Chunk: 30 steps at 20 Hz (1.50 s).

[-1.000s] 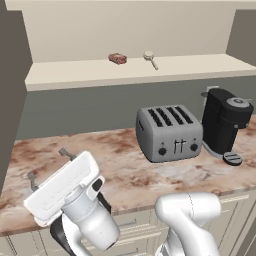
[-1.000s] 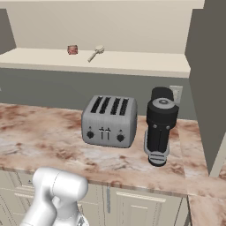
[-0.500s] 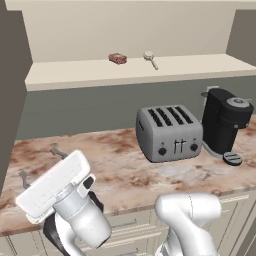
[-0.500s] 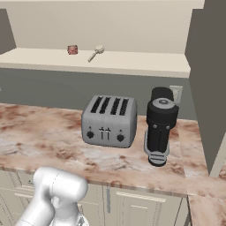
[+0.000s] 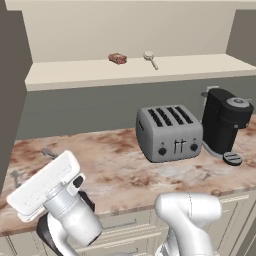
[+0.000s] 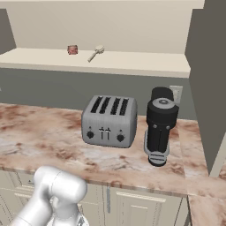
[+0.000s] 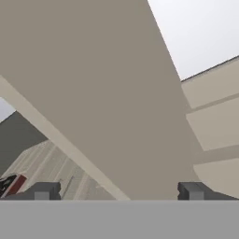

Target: Pick up the bar soap and dish brush from the sink, and place them back in the cabinet, and close the cabinet doors.

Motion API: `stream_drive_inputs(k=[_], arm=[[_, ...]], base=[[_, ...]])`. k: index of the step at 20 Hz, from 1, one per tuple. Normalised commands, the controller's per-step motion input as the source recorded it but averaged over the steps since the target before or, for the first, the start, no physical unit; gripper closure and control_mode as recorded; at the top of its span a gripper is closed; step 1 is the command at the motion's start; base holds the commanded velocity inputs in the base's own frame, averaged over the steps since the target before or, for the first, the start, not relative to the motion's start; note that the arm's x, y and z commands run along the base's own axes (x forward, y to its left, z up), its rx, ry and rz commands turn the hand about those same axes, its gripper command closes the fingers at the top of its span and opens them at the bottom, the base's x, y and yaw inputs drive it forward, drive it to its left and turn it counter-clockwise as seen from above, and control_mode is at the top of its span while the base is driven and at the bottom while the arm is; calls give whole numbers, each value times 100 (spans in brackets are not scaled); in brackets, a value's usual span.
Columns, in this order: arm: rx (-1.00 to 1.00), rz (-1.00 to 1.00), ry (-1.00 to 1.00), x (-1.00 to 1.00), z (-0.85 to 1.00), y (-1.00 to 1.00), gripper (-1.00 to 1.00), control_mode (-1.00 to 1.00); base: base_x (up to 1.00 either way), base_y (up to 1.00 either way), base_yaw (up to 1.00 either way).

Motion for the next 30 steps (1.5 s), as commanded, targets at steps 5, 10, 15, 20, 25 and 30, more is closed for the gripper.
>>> stream_drive_inputs(k=[5, 10, 15, 20, 25, 30], arm=[[0, 3, 1, 20, -15, 17, -100, -100], [0, 6, 0, 25, -18, 22, -100, -100], [0, 8, 0, 24, -12, 29, -100, -100], [0, 6, 0, 18, 0, 18, -100, -100], [0, 5, -2, 15, 1, 11, -100, -100], [1, 3, -3, 14, 5, 4, -100, -100]], base=[[0, 0, 0], [0, 0, 0], [0, 0, 0], [0, 0, 0], [0, 0, 0], [0, 0, 0]])
